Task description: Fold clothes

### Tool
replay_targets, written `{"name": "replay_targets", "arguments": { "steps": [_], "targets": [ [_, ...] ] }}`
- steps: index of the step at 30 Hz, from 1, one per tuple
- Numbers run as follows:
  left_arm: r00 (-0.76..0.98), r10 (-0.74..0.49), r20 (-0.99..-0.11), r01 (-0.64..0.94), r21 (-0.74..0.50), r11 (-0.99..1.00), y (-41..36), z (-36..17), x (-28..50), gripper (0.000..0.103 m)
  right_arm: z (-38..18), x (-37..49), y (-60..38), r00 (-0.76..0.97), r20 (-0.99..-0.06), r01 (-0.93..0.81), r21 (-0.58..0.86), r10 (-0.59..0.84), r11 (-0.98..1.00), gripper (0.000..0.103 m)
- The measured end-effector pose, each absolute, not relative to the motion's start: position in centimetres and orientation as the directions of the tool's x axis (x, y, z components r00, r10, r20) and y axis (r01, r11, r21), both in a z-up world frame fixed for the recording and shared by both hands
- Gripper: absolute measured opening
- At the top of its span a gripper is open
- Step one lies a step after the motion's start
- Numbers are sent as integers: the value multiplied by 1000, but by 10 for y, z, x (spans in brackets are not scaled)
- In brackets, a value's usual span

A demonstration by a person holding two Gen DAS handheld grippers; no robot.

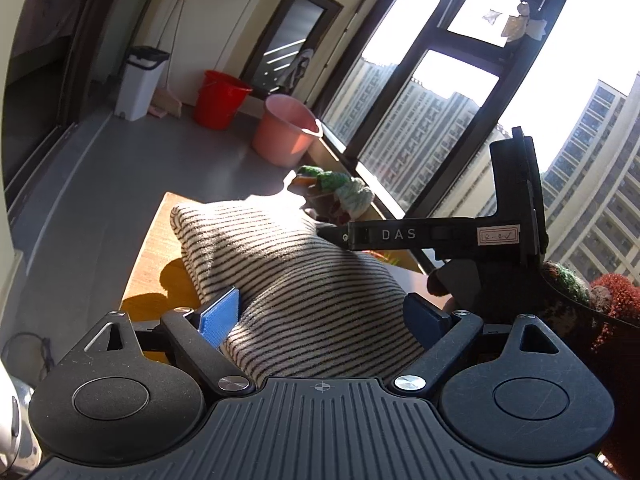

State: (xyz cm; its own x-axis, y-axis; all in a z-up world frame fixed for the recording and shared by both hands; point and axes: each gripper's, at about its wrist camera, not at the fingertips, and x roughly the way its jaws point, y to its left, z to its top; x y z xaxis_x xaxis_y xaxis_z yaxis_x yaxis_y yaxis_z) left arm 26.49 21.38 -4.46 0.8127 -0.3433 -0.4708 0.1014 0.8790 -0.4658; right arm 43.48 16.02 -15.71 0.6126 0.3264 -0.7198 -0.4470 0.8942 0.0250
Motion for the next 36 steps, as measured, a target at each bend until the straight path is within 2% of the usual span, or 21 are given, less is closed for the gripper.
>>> {"name": "replay_targets", "arguments": {
  "steps": [4,8,11,14,16,17,22,29,32,34,36],
  "targets": [
    [821,-326,-469,76,-477,876,215,-36,259,88,-148,418,137,643,-676,-419,83,360,904,103],
    [842,-349,-411,93,-527,845,215,-13,233,84,-131,373,87,679,-585,-438,162,444,884,103],
    [821,-353,-449,103,-491,865,202,-15,225,68,-141,342,57,612,-574,-495,257,544,830,103],
    [804,-335,-492,100,-443,891,185,-26,229,68,-169,324,49,604,-590,-508,233,535,829,103],
    [805,-317,-502,87,-428,899,176,-24,232,68,-175,326,43,600,-572,-502,275,559,820,103],
    [800,-318,-508,83,-431,898,173,-21,233,68,-176,329,41,595,-573,-493,294,564,819,103],
    [794,-306,-526,73,-418,906,163,-19,230,69,-169,329,45,638,-574,-494,205,513,845,103],
    [807,-247,-536,20,-393,919,159,-16,221,70,-168,314,36,650,-578,-449,232,493,863,103],
    [826,-148,-544,-55,-340,939,149,-14,198,79,-163,300,33,670,-576,-442,197,468,875,103],
    [833,-82,-547,-106,-304,947,143,-12,182,99,-159,292,31,673,-588,-436,173,448,883,103],
    [838,-15,-546,-158,-268,951,136,-11,167,103,-159,277,29,652,-622,-421,179,434,889,103]
  ]
}}
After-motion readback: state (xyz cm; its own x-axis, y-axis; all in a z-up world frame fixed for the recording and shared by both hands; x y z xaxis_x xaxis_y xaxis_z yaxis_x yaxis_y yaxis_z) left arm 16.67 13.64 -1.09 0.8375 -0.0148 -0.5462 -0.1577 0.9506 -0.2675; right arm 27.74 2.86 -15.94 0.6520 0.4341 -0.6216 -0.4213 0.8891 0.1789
